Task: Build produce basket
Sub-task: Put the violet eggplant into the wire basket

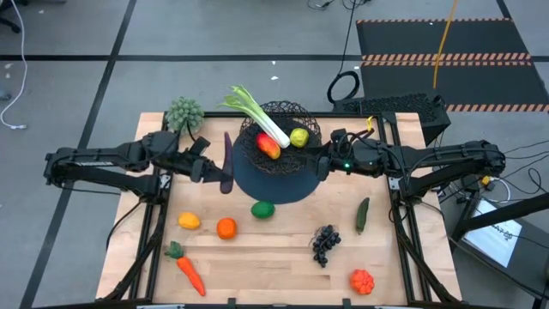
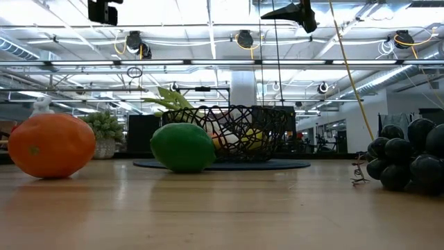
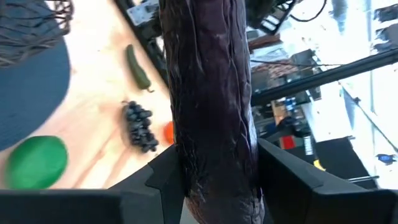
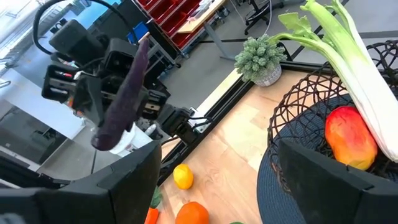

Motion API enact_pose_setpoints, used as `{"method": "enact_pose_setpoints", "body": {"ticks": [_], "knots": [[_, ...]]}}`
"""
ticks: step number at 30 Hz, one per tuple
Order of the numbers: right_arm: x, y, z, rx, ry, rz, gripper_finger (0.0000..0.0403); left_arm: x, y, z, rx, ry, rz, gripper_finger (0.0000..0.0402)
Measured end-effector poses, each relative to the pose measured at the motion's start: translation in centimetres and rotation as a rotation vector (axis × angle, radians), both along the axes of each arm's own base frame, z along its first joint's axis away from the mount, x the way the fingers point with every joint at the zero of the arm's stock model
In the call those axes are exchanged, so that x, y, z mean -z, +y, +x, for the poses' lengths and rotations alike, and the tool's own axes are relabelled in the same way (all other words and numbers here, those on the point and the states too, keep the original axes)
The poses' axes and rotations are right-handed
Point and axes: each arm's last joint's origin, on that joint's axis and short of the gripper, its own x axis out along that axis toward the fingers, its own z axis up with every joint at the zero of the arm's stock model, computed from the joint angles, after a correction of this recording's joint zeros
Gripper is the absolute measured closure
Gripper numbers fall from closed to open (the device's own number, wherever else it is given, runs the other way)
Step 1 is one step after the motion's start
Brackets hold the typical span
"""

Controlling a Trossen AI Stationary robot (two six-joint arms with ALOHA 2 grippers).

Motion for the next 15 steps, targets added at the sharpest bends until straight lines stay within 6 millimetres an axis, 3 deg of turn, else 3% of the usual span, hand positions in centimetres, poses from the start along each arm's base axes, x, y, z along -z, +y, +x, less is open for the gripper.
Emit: {"method": "enact_pose_setpoints", "body": {"ticks": [7, 15], "knots": [[0.01, 0.07, 0.02, -0.026, 0.001, 0.006, 0.009, -0.41, 0.0, 0.09, 0.002, -0.046, 0.012, 0.0227], [0.01, 0.25, 0.02, -0.032, 0.0, 0.006, 0.009, -0.41, 0.14, 0.11, 0.013, -0.115, 0.374, 0.0227]]}}
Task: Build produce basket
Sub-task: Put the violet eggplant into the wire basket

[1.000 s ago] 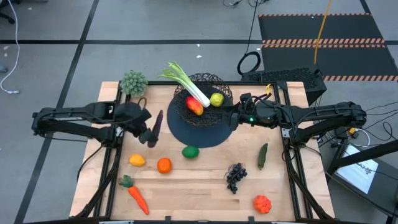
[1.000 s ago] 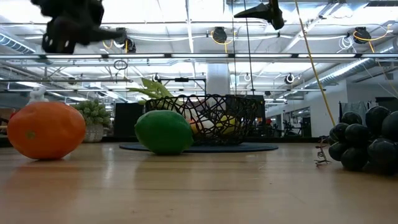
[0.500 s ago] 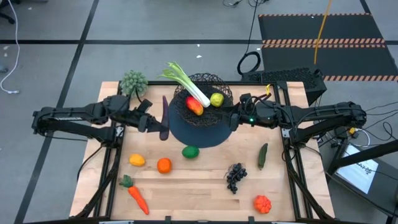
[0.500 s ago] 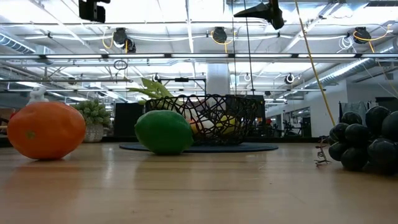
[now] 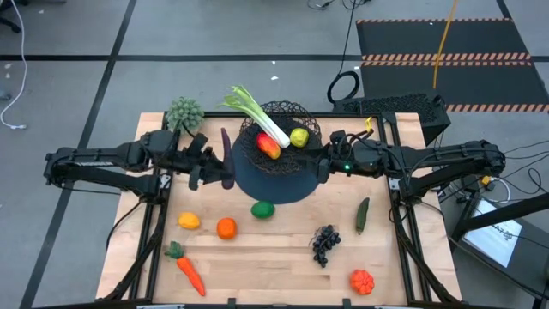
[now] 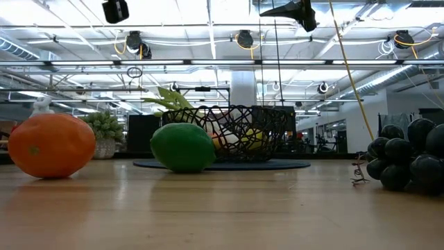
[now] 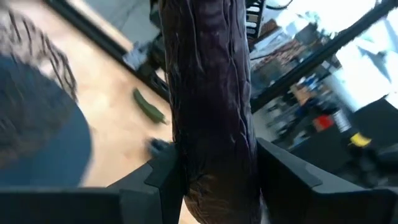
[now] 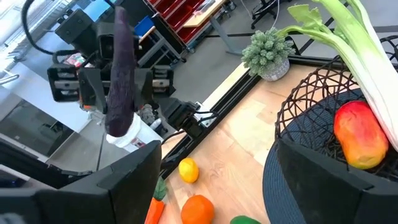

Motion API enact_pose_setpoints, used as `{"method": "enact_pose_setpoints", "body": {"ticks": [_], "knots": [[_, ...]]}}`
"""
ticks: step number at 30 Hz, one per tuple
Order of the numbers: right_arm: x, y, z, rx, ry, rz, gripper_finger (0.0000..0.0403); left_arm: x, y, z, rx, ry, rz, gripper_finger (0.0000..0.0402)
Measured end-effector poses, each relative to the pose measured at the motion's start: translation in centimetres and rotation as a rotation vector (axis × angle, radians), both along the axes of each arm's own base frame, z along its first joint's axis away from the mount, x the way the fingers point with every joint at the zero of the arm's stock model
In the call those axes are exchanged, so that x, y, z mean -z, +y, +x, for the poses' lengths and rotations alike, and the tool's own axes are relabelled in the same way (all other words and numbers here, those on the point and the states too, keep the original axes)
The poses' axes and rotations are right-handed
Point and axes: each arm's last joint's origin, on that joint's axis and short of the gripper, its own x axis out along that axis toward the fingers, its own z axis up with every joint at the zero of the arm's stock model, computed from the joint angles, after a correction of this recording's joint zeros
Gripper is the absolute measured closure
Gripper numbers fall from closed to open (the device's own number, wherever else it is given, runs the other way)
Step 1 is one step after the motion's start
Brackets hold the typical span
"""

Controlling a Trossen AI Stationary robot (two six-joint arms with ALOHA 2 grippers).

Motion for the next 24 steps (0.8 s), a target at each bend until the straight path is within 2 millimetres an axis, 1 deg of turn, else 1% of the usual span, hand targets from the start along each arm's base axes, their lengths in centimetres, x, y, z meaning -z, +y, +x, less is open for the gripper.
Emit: {"method": "enact_pose_setpoints", "body": {"ticks": [9, 12, 17, 24], "knots": [[0.0, 0.0, 0.0, 0.0, 0.0, 0.001, 0.009, 0.01, 0.09, 0.01, 0.05, -0.079, 0.521, 0.0227], [0.0, 0.0, 0.0, 0.004, -0.005, 0.02, 0.009, 0.02, 0.09, 0.01, 0.071, -0.099, 0.663, 0.0227], [0.0, 0.0, 0.0, 0.005, -0.007, 0.025, 0.009, 0.03, 0.25, 0.03, 0.046, -0.1, 0.836, 0.0227], [-0.01, 0.0, 0.0, 0.022, -0.027, 0.101, 0.009, 0.04, 0.37, 0.03, 0.03, -0.096, 0.972, 0.0227]]}}
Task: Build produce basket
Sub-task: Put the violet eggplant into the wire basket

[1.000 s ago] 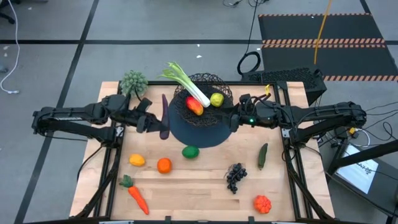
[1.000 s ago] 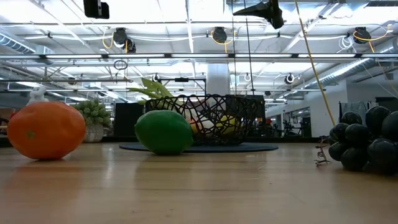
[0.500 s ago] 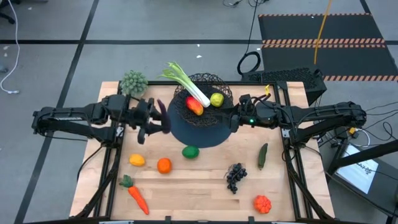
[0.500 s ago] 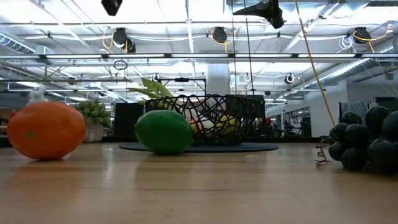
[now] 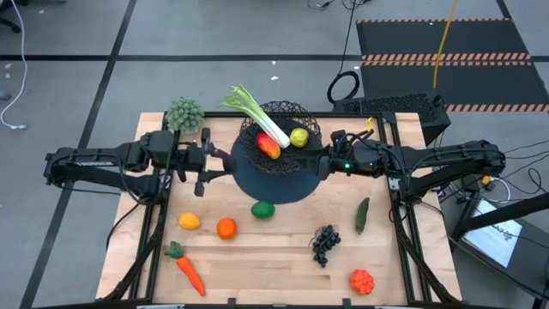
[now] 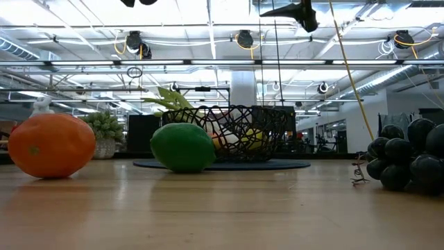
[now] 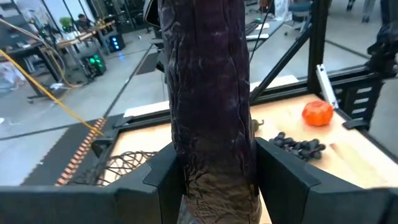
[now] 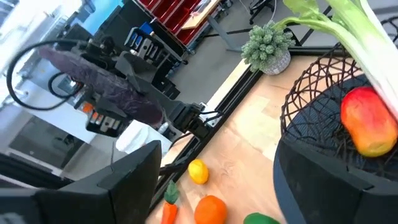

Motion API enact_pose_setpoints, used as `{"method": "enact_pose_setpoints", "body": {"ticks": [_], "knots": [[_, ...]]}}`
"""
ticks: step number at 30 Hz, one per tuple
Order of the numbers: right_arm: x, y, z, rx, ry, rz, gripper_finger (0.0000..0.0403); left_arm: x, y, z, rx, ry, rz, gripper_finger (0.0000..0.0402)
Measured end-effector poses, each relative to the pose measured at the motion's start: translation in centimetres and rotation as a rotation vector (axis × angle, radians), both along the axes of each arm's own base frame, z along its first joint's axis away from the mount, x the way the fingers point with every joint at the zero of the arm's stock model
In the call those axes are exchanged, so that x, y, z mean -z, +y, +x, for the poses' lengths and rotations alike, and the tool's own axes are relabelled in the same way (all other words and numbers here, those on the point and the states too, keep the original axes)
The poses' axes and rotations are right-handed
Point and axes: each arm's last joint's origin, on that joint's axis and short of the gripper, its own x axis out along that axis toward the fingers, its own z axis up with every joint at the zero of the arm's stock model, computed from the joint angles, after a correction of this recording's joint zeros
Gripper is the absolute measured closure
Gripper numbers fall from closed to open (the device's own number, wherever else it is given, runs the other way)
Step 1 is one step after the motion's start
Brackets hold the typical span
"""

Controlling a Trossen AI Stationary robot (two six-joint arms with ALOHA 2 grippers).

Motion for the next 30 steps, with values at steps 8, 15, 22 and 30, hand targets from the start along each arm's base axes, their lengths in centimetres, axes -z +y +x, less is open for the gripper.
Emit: {"method": "enact_pose_setpoints", "body": {"ticks": [8, 15, 22, 30], "knots": [[-0.07, -0.01, 0.02, 0.017, -0.027, 0.075, 0.009, 0.0, 0.06, 0.0, -0.022, 0.001, -0.037, 0.0227], [-0.07, -0.01, 0.02, 0.017, -0.028, 0.078, 0.009, 0.0, 0.06, 0.0, -0.06, 0.009, -0.291, 0.0227], [-0.07, -0.01, 0.02, -0.006, 0.0, -0.025, 0.009, -0.01, 0.06, 0.0, -0.116, 0.02, -0.654, 0.0227], [-0.06, -0.25, 0.02, -0.021, 0.031, -0.14, 0.009, -0.01, 0.06, 0.0, -0.174, 0.032, -1.05, 0.0227]]}}
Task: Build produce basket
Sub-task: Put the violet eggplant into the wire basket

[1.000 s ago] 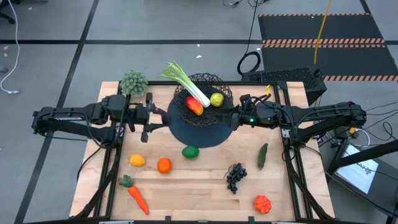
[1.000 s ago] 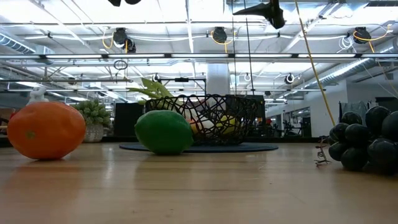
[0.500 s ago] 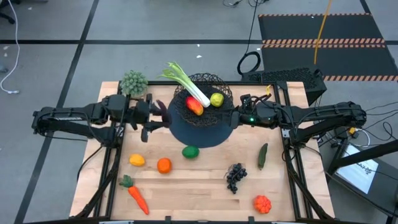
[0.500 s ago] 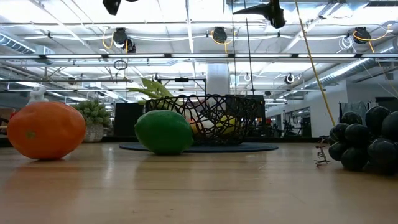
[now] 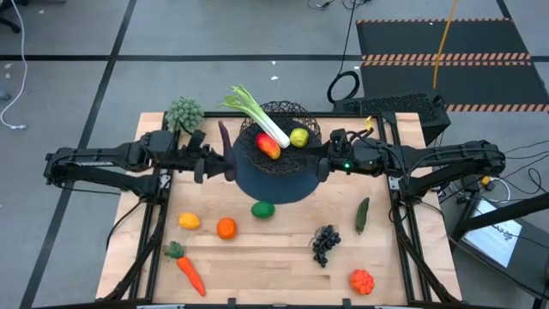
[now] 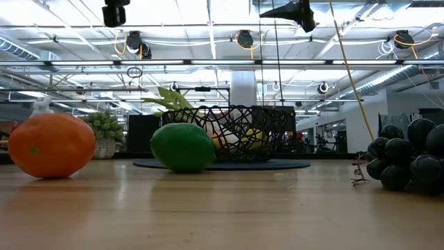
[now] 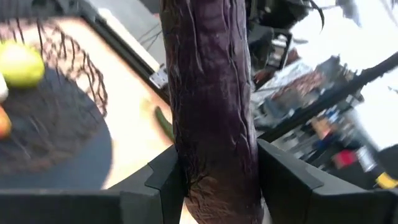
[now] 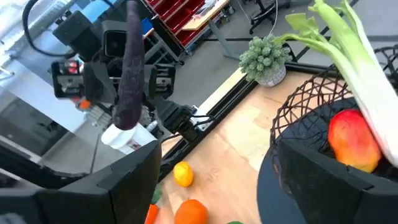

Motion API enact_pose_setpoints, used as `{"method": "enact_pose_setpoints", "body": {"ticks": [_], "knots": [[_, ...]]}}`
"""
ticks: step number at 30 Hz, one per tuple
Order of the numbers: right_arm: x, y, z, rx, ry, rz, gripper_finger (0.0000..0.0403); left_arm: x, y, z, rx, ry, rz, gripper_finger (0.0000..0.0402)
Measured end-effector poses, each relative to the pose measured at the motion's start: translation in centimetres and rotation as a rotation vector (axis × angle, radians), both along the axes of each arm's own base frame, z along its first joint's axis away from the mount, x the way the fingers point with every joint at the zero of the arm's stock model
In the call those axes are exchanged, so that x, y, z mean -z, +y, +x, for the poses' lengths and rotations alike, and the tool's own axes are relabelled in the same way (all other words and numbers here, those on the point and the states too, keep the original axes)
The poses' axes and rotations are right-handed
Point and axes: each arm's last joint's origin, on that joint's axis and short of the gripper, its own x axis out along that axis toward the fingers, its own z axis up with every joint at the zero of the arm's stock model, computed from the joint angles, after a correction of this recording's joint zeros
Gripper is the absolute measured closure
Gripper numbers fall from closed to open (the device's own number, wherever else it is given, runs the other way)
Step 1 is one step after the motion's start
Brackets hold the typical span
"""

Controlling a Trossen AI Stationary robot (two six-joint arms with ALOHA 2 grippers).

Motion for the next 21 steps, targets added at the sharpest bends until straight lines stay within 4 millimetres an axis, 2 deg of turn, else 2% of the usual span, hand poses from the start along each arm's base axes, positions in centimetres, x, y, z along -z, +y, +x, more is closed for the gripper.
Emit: {"method": "enact_pose_setpoints", "body": {"ticks": [9, 15, 21], "knots": [[0.0, 0.3, 0.0, -0.045, 0.006, -0.012, 0.009, 0.0, -0.1, 0.0, -0.046, 0.008, -0.349, 0.0227], [0.0, 0.5, 0.0, -0.106, 0.007, -0.008, 0.009, -0.6, -0.9, 0.6, -0.047, -0.073, -0.345, 0.0227], [0.1, 0.8, 0.1, -0.21, 0.004, 0.058, 0.009, -1.6, -0.7, 2.5, -0.109, -0.251, -0.203, 0.0227]]}}
